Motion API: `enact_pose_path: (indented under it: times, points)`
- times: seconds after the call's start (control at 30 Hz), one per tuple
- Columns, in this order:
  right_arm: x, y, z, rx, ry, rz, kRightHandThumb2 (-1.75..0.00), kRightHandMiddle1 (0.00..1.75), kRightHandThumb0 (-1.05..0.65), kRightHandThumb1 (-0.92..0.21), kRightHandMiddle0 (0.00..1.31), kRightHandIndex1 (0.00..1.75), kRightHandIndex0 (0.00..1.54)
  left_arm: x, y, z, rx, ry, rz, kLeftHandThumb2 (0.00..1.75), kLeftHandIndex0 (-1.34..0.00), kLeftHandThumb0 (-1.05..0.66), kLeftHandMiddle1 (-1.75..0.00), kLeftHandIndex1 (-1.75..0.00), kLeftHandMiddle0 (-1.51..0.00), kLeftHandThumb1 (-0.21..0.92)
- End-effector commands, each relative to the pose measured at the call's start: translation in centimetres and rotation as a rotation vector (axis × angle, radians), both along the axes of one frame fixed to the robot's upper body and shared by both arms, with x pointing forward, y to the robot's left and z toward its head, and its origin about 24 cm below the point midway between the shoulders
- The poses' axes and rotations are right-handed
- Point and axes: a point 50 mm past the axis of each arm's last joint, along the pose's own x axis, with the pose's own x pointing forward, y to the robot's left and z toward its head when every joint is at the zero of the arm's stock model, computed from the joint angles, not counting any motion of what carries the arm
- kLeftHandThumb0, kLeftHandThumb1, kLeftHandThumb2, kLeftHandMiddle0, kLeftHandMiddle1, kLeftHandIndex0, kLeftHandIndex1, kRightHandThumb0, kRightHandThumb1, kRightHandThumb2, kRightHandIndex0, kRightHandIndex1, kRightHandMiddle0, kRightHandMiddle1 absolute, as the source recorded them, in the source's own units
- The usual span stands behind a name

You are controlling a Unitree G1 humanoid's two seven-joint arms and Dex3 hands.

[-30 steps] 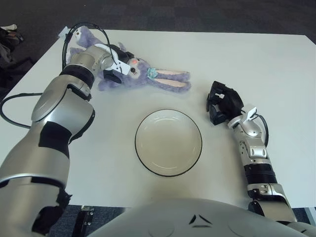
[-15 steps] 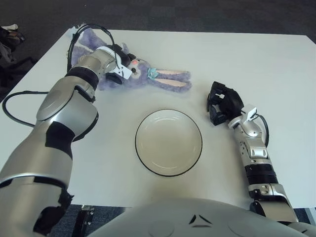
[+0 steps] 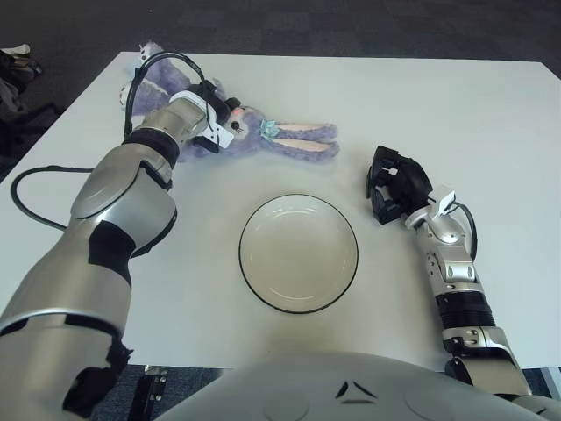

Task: Put the doll into the plate.

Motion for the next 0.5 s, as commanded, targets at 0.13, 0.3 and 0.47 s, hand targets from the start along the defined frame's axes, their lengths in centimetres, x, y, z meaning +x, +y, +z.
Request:
enact_pose_path:
  times: [0.13,0.3,0.47]
  points:
    - [-1.10,-0.69,-2.58,-0.031,0.138,-0.017,-1.75,1.74,-0.01,0.07,0.71,1.75,0.87,-1.51,0.85,-3.93,0.016,0.074,0.003,0.25,0.00,-1.05,-1.75,-0.65,-0.41,0.90]
    - [-1.12,-0.70,-2.51,-0.028,0.135,-0.019,-1.75,1.74,-0.01,0.07,0.71,1.75,0.87,-1.60,0.90,-4.23,0.014,0.070,0.011,0.23,0.00,-1.05,-1.75,-0.72,-0.47,0.90]
    - [-1.13,-0.70,-2.45,-0.022,0.129,-0.022,-1.75,1.74,-0.01,0.07,0.71,1.75,0.87,-1.62,0.89,-4.37,0.014,0.069,0.019,0.21,0.00,-1.04,-1.75,-0.75,-0.51,0.90]
